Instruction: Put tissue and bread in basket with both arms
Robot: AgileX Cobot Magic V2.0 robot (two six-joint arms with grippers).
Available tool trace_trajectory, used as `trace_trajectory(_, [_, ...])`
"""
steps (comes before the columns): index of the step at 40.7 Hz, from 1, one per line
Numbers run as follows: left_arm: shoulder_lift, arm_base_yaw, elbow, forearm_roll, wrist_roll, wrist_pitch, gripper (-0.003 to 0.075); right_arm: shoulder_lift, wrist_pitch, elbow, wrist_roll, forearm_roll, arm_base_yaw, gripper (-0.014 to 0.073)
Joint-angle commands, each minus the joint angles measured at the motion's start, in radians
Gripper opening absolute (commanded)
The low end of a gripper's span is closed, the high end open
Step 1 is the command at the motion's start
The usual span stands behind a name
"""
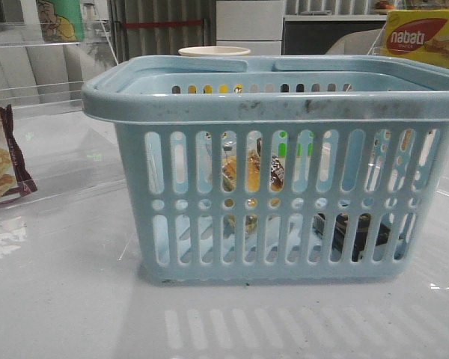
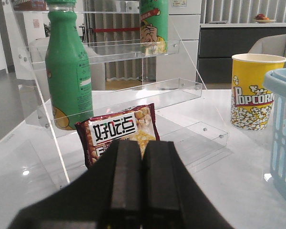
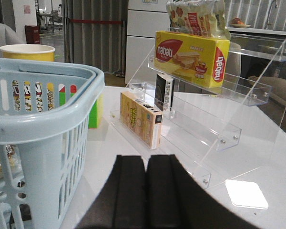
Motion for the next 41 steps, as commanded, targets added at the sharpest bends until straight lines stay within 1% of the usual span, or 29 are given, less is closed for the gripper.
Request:
trace_trajectory(1, [-0.018, 0.001, -0.002, -0.002, -0.010, -0.087, 0.0092, -0.019, -0.088, 0.001, -0.022, 0.013, 0.000, 0.0028])
trace_trajectory(6, [-0.018, 0.001, -0.002, -0.002, -0.010, -0.087, 0.0092, -0.019, -0.088, 0.001, -0.022, 0.085, 0.000, 0.0028])
trace_trajectory(8, [-0.018, 0.001, -0.002, -0.002, -0.010, -0.087, 0.0091, -0.019, -0.088, 0.001, -0.020, 0.093, 0.000, 0.0028])
trace_trajectory(17, [-0.018, 0.001, -0.002, -0.002, -0.010, -0.087, 0.0091, -0.019, -0.087, 0.001, 0.021, 0.093, 0.000, 0.0028])
trace_trajectory(41, [-0.018, 0.001, -0.002, -0.002, -0.010, -0.087, 0.0092, -0.019, -0.088, 0.001, 0.024, 0.080, 0.000, 0.0028])
